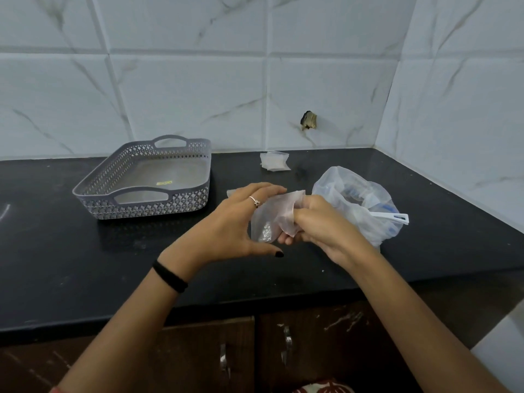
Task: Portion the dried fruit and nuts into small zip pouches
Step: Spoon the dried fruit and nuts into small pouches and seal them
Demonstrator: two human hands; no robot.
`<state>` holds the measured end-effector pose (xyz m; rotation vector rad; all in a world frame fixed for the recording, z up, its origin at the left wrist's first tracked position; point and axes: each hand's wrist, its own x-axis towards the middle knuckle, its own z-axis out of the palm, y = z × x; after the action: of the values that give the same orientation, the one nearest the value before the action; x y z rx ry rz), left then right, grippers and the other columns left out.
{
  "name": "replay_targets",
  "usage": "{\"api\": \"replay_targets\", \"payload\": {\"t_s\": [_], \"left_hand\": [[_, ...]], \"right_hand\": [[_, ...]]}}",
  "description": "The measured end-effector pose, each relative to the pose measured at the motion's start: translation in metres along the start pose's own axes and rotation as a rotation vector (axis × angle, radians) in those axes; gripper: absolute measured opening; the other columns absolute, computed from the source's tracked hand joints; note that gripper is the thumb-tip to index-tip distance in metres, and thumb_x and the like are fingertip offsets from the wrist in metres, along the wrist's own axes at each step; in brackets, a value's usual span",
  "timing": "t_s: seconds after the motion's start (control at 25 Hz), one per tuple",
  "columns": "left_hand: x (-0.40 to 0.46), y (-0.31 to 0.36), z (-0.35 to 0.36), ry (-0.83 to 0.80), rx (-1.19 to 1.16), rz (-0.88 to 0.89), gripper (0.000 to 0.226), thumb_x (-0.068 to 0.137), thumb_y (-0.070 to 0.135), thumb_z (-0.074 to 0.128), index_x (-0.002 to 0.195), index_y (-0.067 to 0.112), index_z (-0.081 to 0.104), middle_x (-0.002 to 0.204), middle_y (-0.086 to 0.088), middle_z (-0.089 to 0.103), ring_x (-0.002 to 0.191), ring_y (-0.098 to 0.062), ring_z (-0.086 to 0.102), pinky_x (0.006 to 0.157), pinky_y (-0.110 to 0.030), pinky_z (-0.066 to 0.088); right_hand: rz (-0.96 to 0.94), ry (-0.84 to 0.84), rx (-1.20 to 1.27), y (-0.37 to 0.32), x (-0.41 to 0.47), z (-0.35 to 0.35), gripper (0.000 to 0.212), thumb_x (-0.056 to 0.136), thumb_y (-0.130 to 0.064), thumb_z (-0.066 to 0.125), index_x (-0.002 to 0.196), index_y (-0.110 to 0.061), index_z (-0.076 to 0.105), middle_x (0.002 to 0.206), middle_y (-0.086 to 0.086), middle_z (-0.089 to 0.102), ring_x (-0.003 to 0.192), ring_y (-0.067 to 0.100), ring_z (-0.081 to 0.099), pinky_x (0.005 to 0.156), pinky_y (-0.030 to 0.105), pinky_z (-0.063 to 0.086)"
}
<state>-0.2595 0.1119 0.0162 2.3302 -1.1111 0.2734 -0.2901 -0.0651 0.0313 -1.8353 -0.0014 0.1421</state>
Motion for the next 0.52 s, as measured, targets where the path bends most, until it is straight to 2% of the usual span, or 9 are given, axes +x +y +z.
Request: {"api": "replay_targets", "payload": {"t_s": [0.12,0.24,0.32,0.4,0.44,0.52], "left_hand": [[0.004,0.001,0.013,0.08,-0.082,-0.005,0.077,0.07,0.035,0.078,0.137,0.02,0.042,0.127,0.006,0.052,0.116,-0.007,0.049,0.1,-0.029,0.043],[0.004,-0.002,0.018,0.13,-0.112,-0.065,0.069,0.073,0.02,0.079,0.133,0.015,0.046,0.12,0.007,0.052,0.11,-0.009,0.052,0.098,-0.029,0.044],[0.005,-0.007,0.021,0.146,-0.063,-0.114,0.068,0.074,0.028,0.076,0.133,0.018,0.045,0.122,0.007,0.053,0.113,-0.013,0.052,0.099,-0.037,0.044],[0.007,-0.01,0.024,0.17,0.009,-0.15,0.068,0.072,0.035,0.07,0.132,0.022,0.042,0.126,0.006,0.051,0.116,-0.017,0.051,0.098,-0.045,0.044],[0.008,-0.01,0.025,0.182,0.027,-0.164,0.068,0.072,0.034,0.07,0.132,0.022,0.042,0.126,0.006,0.05,0.117,-0.018,0.05,0.097,-0.048,0.044],[0.01,-0.008,0.028,0.207,0.029,-0.168,0.068,0.072,0.03,0.07,0.133,0.02,0.041,0.127,0.003,0.05,0.118,-0.02,0.049,0.095,-0.049,0.045]], "right_hand": [[0.02,-0.012,0.087,-0.003,-0.005,0.002,0.017,0.09,-0.002,0.049,0.087,-0.007,0.064,0.073,0.011,0.065,0.056,0.014,0.057,0.054,0.025,0.047],[0.013,0.001,0.15,0.002,-0.012,-0.003,0.016,0.093,-0.017,0.055,0.1,-0.009,0.066,0.084,0.006,0.066,0.068,0.013,0.058,0.063,0.027,0.05],[-0.054,0.181,0.134,0.005,-0.019,-0.007,0.02,0.091,-0.027,0.058,0.107,-0.016,0.065,0.093,0.0,0.067,0.078,0.011,0.061,0.072,0.028,0.053],[-0.189,0.411,0.033,0.007,-0.028,-0.006,0.019,0.089,-0.036,0.06,0.098,-0.021,0.065,0.091,-0.005,0.065,0.08,0.005,0.059,0.073,0.02,0.051],[-0.25,0.463,-0.053,0.008,-0.032,-0.003,0.019,0.087,-0.04,0.061,0.092,-0.022,0.065,0.088,-0.007,0.063,0.079,0.004,0.058,0.07,0.015,0.047],[-0.328,0.464,-0.253,0.009,-0.035,0.005,0.017,0.083,-0.043,0.064,0.083,-0.026,0.065,0.088,-0.009,0.058,0.08,0.005,0.054,0.068,0.012,0.042]]}}
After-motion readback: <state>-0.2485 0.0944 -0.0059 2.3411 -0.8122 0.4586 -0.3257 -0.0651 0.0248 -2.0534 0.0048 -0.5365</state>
